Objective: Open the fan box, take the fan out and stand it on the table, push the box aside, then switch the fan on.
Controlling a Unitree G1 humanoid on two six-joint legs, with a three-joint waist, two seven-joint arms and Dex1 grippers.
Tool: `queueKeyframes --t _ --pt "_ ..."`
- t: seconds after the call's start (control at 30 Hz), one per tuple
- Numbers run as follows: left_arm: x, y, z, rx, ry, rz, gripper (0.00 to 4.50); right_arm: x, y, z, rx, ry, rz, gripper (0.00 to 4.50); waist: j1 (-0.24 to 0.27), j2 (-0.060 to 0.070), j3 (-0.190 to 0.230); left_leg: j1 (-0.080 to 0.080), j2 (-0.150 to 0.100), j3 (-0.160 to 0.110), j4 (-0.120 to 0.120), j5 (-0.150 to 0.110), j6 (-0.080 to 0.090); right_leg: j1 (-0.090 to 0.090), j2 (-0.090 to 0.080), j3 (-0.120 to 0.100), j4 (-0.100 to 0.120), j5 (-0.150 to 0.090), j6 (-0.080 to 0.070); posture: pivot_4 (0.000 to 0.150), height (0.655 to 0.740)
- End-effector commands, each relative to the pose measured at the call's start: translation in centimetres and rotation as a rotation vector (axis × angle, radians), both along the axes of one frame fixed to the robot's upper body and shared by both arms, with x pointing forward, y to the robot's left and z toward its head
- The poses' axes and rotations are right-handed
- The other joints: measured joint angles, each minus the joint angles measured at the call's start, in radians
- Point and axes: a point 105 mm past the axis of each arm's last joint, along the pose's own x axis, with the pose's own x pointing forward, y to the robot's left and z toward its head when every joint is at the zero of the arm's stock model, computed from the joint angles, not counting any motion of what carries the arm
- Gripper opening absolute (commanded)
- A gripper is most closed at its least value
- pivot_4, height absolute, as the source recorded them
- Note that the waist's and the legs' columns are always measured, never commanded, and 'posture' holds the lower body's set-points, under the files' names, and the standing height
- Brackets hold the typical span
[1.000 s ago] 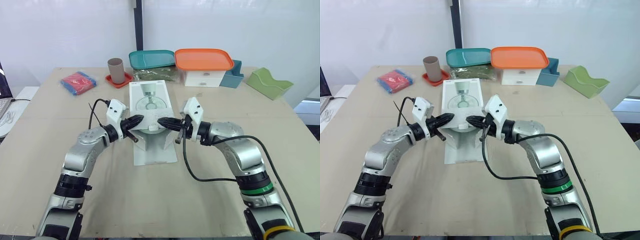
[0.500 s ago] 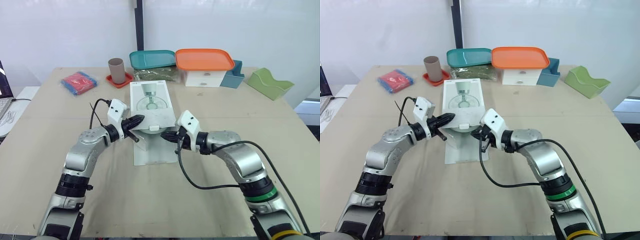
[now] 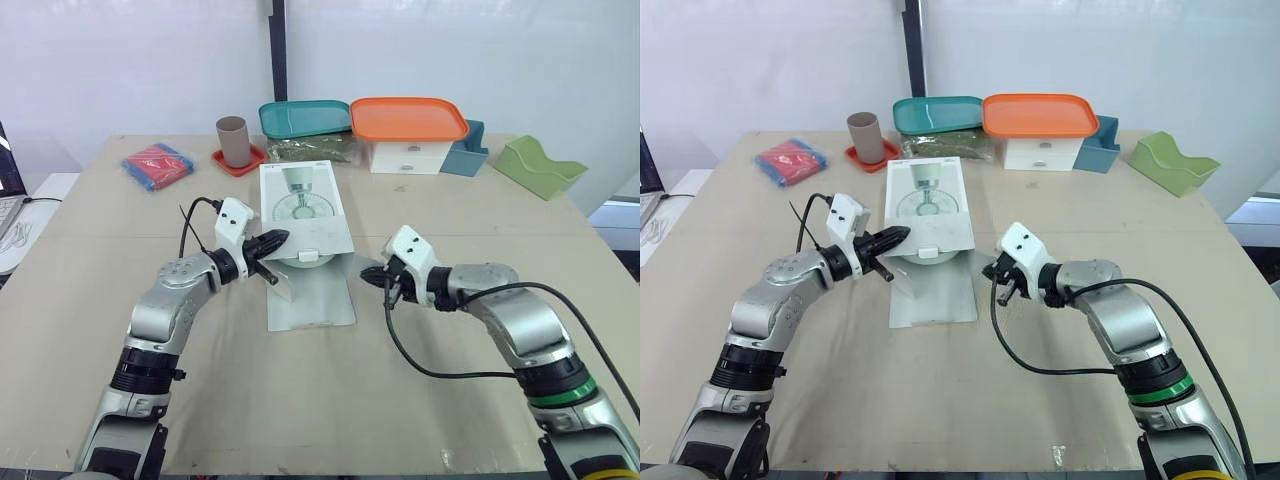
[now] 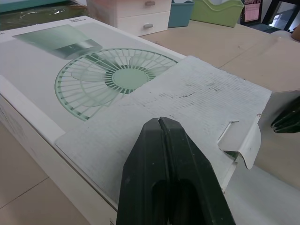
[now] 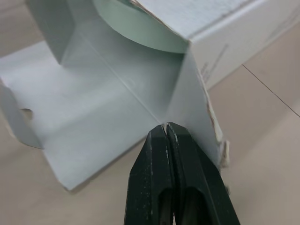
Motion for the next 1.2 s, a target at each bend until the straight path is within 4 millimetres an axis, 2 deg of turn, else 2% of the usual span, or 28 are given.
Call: queueKeyframes --t 0.03,0.23,0.43,0.8,1.2 --pt "-0.1 0.1 0.2 0.011 -0.008 0.001 0.00 1.3 -0.6 1.9 0.011 -0.108 -0.047 0.03 0.000 0.000 0.000 0.000 0.000 0.000 0.000 0.001 -0.001 0.000 0.000 0.000 0.000 0.000 0.000 0.150 0.7400" --pt "-0.1 0.1 0.2 0.012 -0.009 0.002 0.00 3.1 -0.5 2.4 0.034 -0.189 -0.084 0.03 -0.001 0.000 0.000 0.000 0.000 0.000 0.000 0.001 -0.001 0.000 0.000 0.000 0.000 0.000 0.000 0.150 0.7400" --pt "-0.1 0.0 0.4 0.010 -0.014 0.000 0.00 3.8 1.2 2.8 0.074 -0.235 -0.044 0.03 -0.001 0.000 0.000 0.000 0.000 0.000 0.000 0.001 -0.002 0.000 0.000 0.000 0.000 0.000 0.000 0.150 0.7400" --pt "-0.3 -0.2 0.5 0.006 -0.017 -0.005 0.00 2.3 4.3 2.5 0.128 -0.204 0.067 0.03 -0.003 0.000 0.000 0.000 0.000 0.000 0.000 0.001 -0.002 -0.001 0.000 0.000 0.000 0.000 0.000 0.150 0.7400" --pt "-0.3 -0.4 0.4 0.004 -0.015 -0.010 0.00 2.5 3.7 2.4 0.119 -0.204 0.039 0.03 -0.002 0.000 0.000 0.000 0.000 0.000 0.000 0.001 -0.002 0.000 0.000 0.000 0.000 0.000 0.000 0.150 0.7400"
